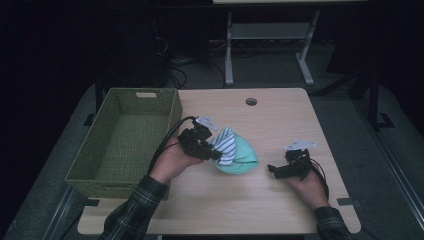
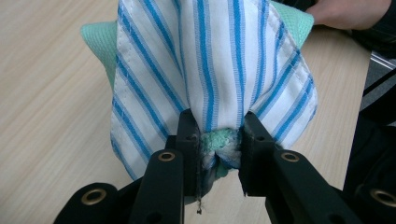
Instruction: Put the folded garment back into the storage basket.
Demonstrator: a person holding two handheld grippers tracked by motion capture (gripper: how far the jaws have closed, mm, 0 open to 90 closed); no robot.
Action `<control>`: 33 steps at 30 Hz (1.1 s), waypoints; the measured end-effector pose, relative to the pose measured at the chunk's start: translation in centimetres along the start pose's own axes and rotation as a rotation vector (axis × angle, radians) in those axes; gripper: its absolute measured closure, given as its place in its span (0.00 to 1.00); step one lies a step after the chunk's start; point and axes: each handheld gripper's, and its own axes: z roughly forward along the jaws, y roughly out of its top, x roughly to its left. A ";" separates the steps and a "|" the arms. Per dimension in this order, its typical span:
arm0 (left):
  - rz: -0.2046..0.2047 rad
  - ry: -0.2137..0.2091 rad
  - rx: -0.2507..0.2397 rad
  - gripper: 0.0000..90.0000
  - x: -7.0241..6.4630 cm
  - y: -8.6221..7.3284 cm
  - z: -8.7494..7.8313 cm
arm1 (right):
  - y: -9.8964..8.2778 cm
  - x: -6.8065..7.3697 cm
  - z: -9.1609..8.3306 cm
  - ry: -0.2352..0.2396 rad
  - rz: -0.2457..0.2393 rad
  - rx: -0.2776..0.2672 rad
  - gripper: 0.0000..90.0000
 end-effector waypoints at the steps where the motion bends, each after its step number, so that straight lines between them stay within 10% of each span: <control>1: -0.006 0.004 -0.004 0.81 0.1 0.0 -0.2 | 0.0 0.0 0.0 0.000 0.000 0.000 0.01; 33: -0.100 0.165 -0.052 0.81 3.8 -1.8 -9.1 | 0.0 0.1 0.0 -0.002 0.004 0.001 0.01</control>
